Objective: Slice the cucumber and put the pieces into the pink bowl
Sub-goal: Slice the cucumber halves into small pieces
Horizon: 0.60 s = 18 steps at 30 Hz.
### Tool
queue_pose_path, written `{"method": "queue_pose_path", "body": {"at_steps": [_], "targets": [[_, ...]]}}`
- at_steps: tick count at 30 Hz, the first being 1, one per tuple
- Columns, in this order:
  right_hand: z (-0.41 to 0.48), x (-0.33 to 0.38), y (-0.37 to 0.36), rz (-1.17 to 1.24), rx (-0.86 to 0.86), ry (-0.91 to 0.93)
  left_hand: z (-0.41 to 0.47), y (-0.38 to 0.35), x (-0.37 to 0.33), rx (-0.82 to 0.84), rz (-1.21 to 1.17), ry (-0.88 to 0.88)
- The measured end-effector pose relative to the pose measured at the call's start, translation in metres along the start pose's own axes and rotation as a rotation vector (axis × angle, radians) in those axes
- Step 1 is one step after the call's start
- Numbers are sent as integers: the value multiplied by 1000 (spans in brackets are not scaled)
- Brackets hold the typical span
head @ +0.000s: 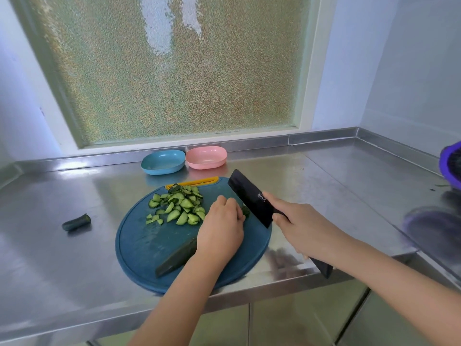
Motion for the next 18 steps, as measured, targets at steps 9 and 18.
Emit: {"method": "queue_pose_path", "body": {"at_steps": [9, 18], "targets": [[7, 3, -8, -62, 35, 63, 0, -1, -1, -5, -10, -15], [8, 4, -11, -81, 38, 46, -1, 4, -1, -44, -9, -11]]}}
Point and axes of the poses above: each hand's wrist, its own z-axis towards the middle knuckle, its own y-axis out of the back of the hand, x = y × z, the point moved 10 cm from there along z, towards the middle knuckle, and after that the axes turned 9 degrees about -x, right-handed, at the moved point
